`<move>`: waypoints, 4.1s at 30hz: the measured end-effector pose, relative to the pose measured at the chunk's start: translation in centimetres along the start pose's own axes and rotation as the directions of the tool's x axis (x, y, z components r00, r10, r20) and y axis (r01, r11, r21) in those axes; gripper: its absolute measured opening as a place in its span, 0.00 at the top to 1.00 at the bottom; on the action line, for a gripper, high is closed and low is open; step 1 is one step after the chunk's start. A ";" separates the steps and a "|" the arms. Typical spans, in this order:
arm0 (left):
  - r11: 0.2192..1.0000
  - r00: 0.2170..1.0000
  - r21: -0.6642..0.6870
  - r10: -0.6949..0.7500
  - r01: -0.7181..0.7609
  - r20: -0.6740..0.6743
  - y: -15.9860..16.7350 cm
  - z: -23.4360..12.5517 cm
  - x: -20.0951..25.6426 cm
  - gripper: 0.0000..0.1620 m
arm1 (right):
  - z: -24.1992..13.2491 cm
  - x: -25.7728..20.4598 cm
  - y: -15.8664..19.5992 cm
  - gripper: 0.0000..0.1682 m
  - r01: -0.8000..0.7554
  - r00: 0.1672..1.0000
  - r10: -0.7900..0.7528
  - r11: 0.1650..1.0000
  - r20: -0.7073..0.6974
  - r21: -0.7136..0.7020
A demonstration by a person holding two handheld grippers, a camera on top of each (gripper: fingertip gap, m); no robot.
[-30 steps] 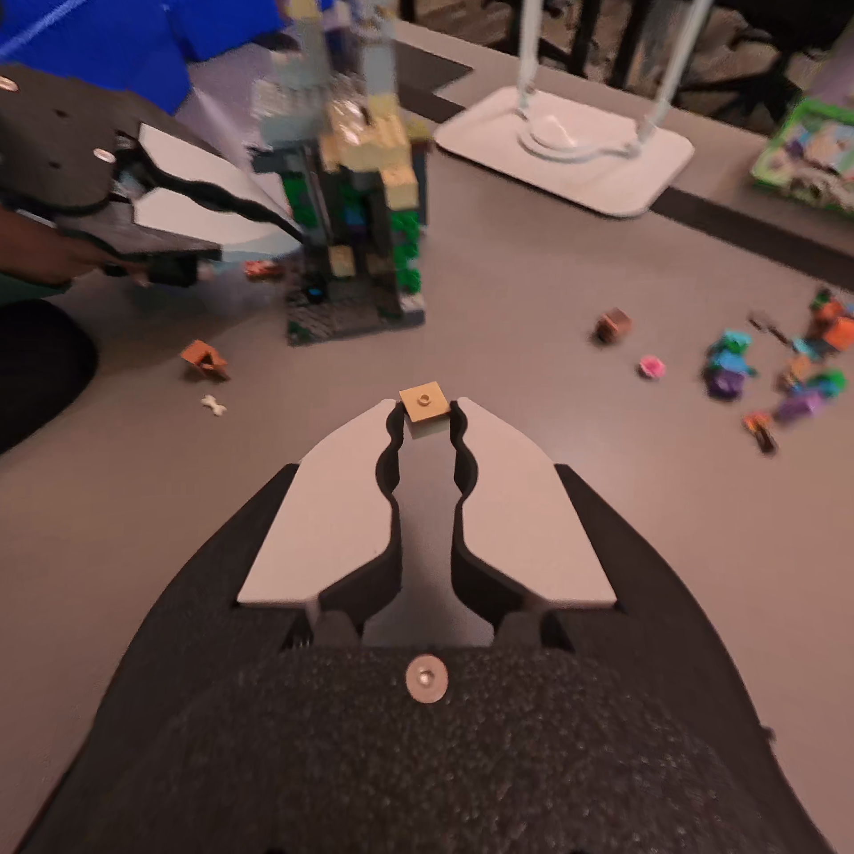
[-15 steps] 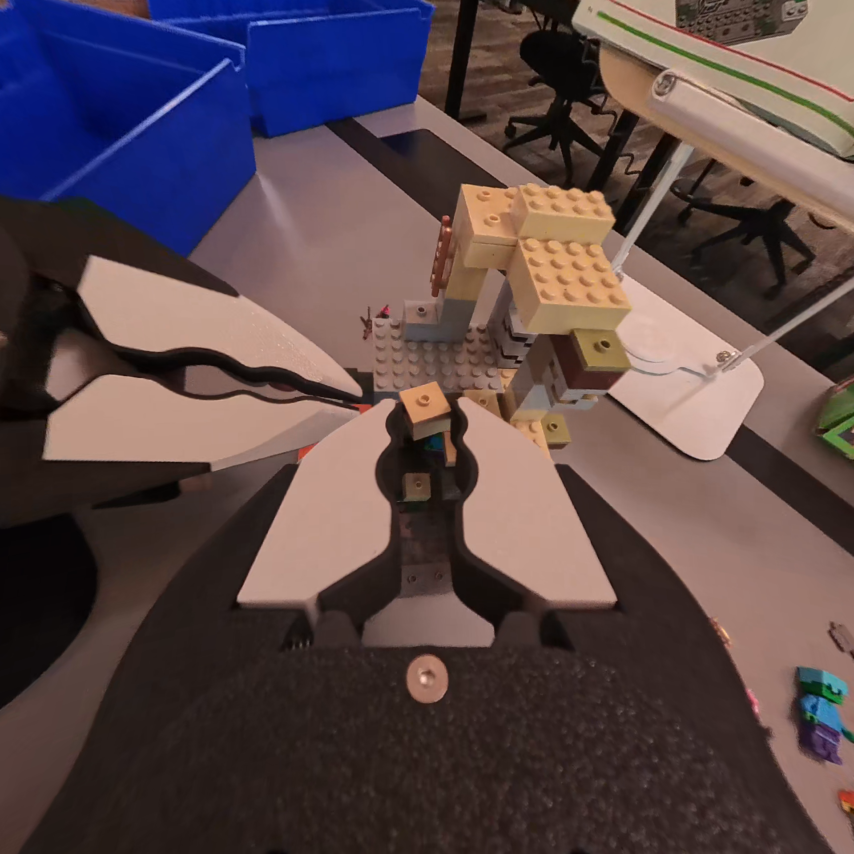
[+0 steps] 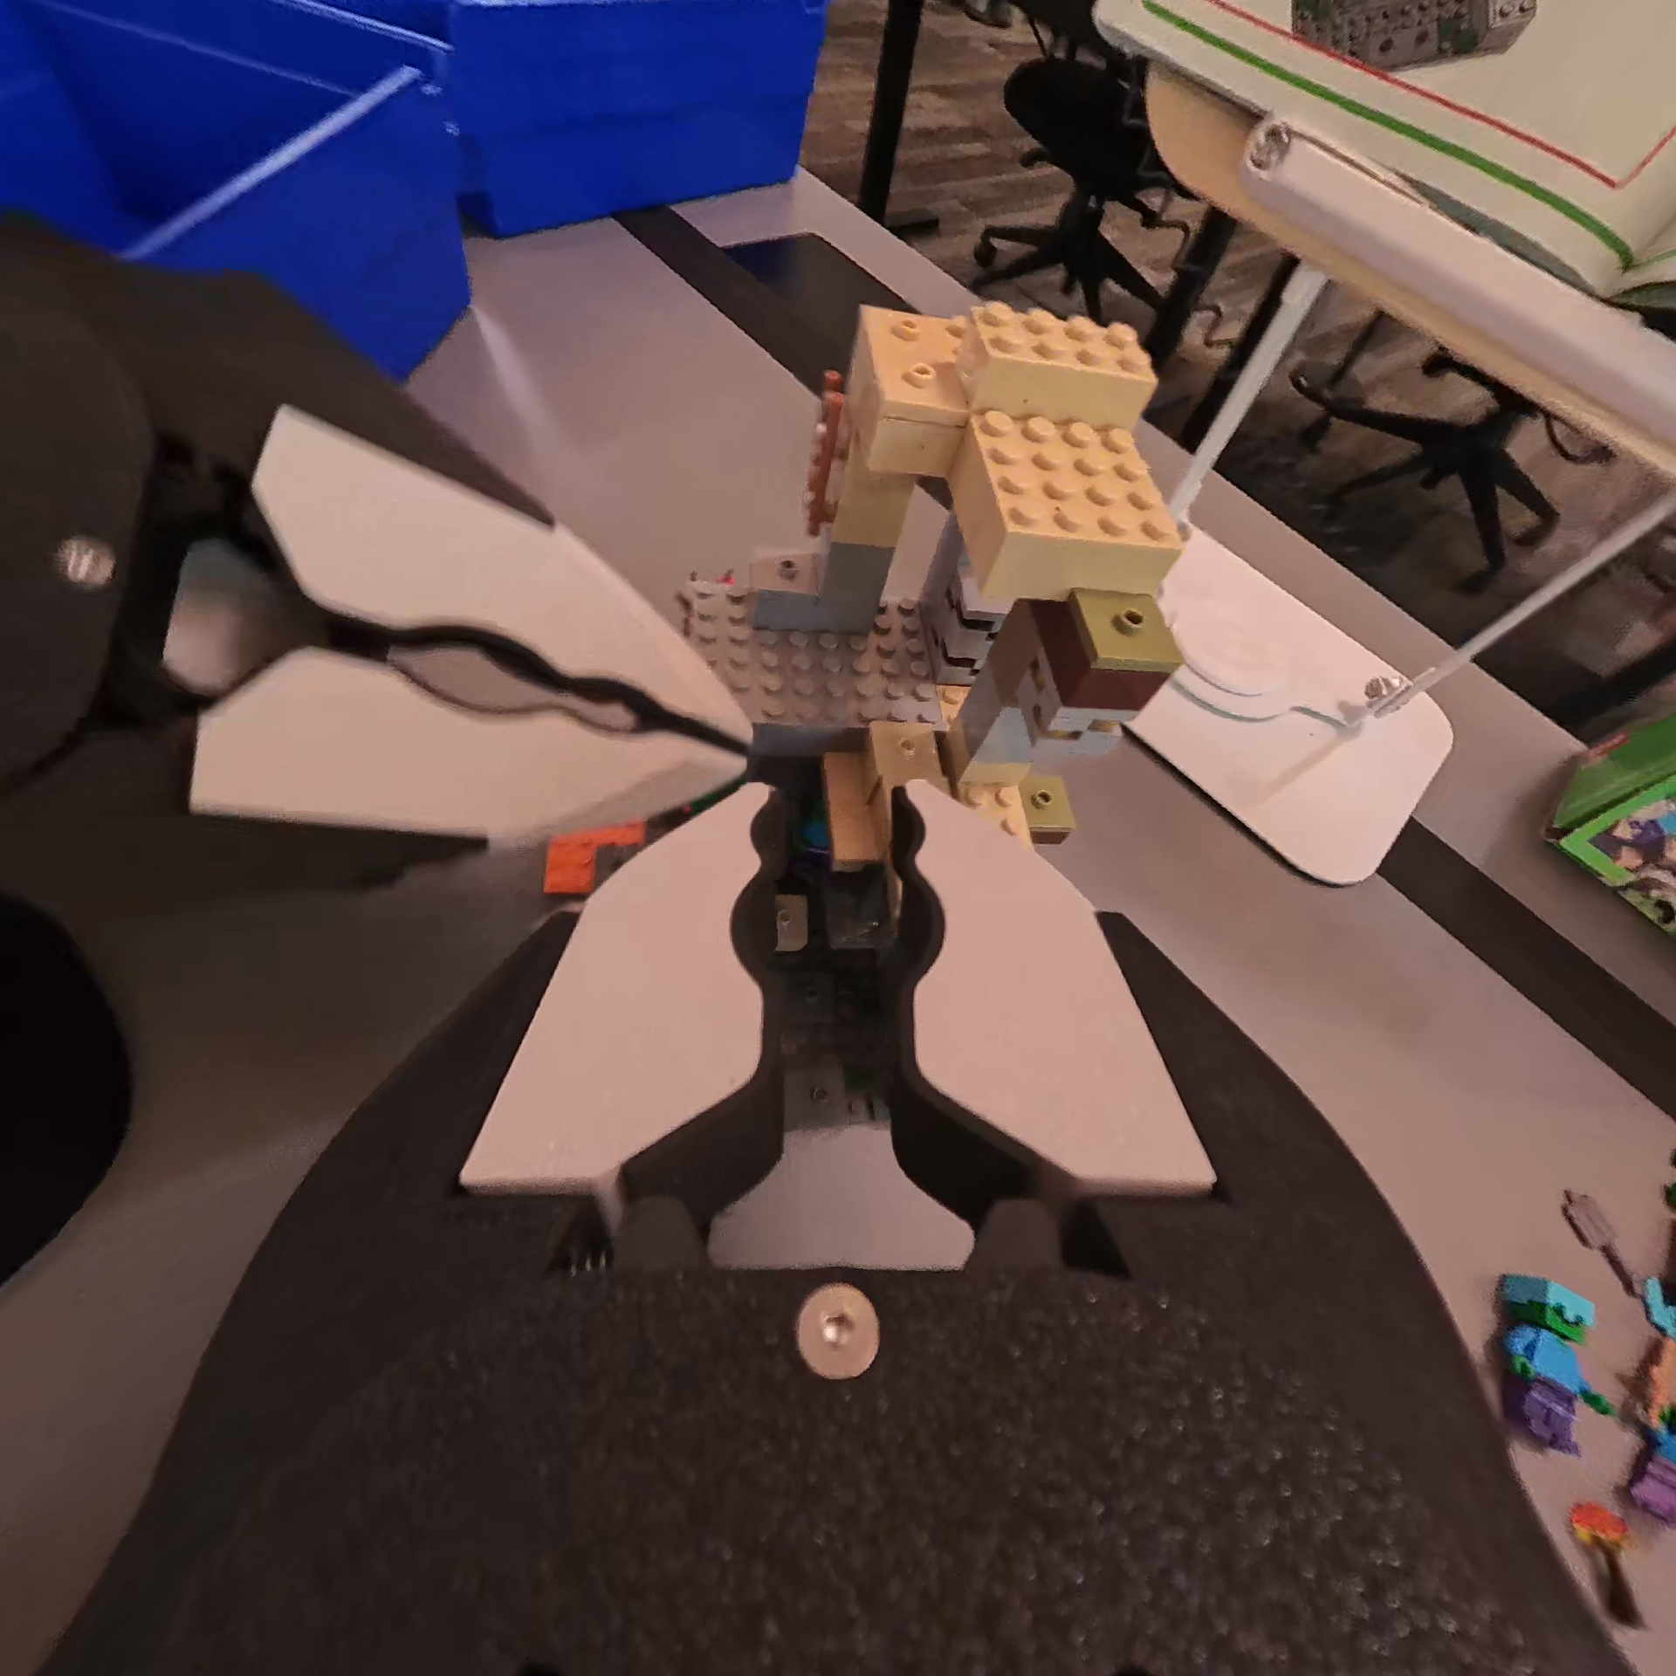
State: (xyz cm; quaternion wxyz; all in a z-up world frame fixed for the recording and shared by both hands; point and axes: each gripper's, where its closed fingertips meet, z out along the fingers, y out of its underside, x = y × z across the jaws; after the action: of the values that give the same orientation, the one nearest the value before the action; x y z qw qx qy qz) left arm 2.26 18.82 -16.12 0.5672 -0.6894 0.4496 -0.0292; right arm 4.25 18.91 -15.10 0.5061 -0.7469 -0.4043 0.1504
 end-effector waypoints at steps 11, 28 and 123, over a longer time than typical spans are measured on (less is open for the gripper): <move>0.979 0.961 -0.202 -0.076 0.022 -0.264 6.1 -2.9 3.8 0.92 | -0.4 -2.9 5.4 0.85 0.063 0.988 -0.047 0.992 0.150 -0.107; 0.960 0.961 0.054 -0.275 0.276 -0.023 6.5 -2.1 -2.0 0.93 | -0.5 7.1 5.0 0.82 -0.676 0.618 0.630 0.731 0.470 -0.092; 0.967 0.968 0.049 -0.251 0.250 0.011 5.1 -1.5 0.7 0.87 | 1.2 14.1 1.6 0.90 -0.705 0.487 0.576 0.703 0.657 -0.094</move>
State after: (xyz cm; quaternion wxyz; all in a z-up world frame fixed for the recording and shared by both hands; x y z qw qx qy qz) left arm -1.12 17.41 -20.02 0.5791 -0.7272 0.3533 -0.1051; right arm 13.05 30.10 -14.40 0.3097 -0.6919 -0.2263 0.6117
